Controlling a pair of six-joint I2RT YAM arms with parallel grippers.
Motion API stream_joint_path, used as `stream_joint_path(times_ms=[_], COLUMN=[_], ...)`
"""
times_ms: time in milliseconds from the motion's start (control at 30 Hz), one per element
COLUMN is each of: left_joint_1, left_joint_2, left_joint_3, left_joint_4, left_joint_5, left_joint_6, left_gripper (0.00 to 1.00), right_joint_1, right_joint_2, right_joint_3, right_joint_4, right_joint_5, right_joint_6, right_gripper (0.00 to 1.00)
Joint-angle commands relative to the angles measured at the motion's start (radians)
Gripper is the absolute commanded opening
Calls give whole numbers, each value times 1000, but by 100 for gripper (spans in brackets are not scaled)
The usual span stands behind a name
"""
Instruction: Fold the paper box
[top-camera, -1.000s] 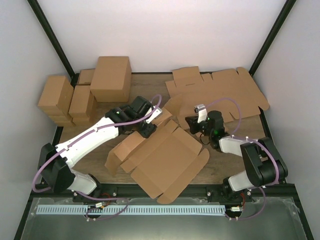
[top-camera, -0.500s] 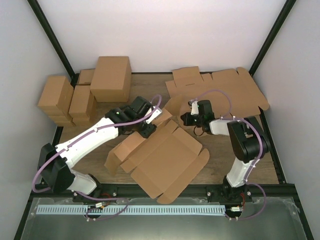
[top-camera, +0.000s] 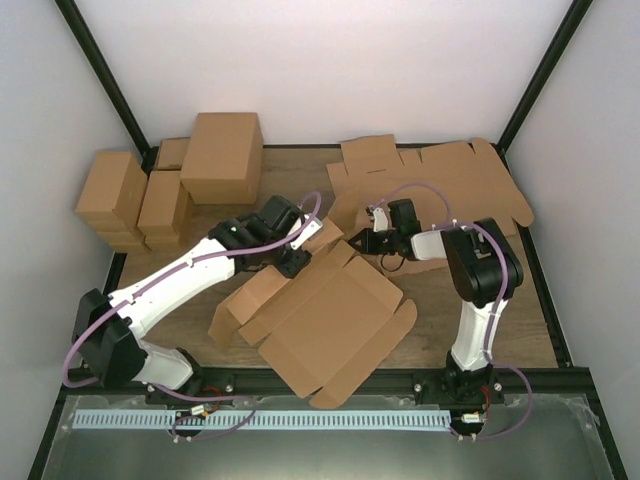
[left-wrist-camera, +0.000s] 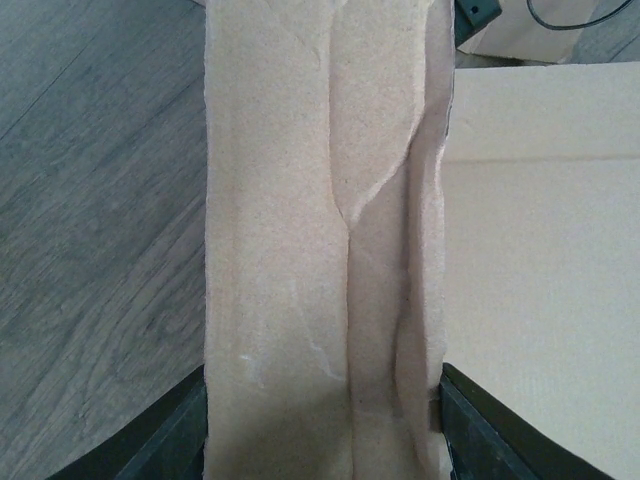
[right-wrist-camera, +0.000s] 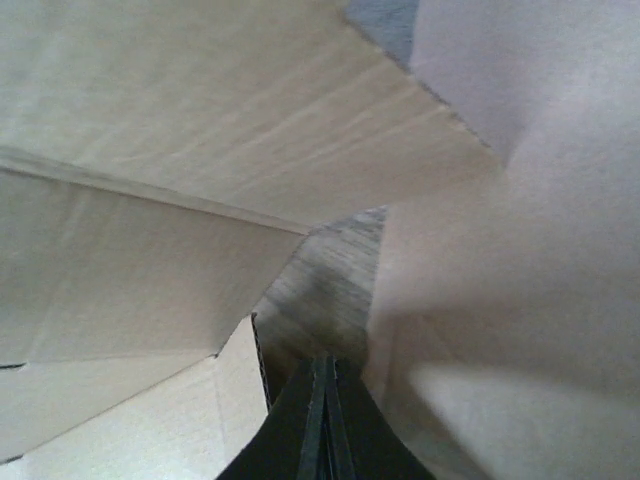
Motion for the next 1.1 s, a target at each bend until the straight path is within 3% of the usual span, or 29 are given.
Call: stream_joint_path(times_ms=[0,267,467,833,1067], left_joint_1=[-4,-4,-5,-4,-5], left_joint_2=[-4,-4,0,-7,-2], left_joint_3=[-21,-24,-27,-47,-50], left_joint_4=[2,10,11,-1,-1], left_joint_5=[8,9,20,33,29], left_joint_6=[4,-5,-8,-11,-15], left_gripper=[54,54,54,54,54], right_joint_1=[28,82,130,183,194], right_joint_2=[-60,-133,-123,-49,-108], right_joint_3=[-14,-71,-116,-177,-213], right_joint_4=[-69,-97,-10,117,127], right_joint_5=[-117,-108,-86,49,131], right_joint_6=[-22,-43,15,103,95], right_gripper=[1,1,1,1,1])
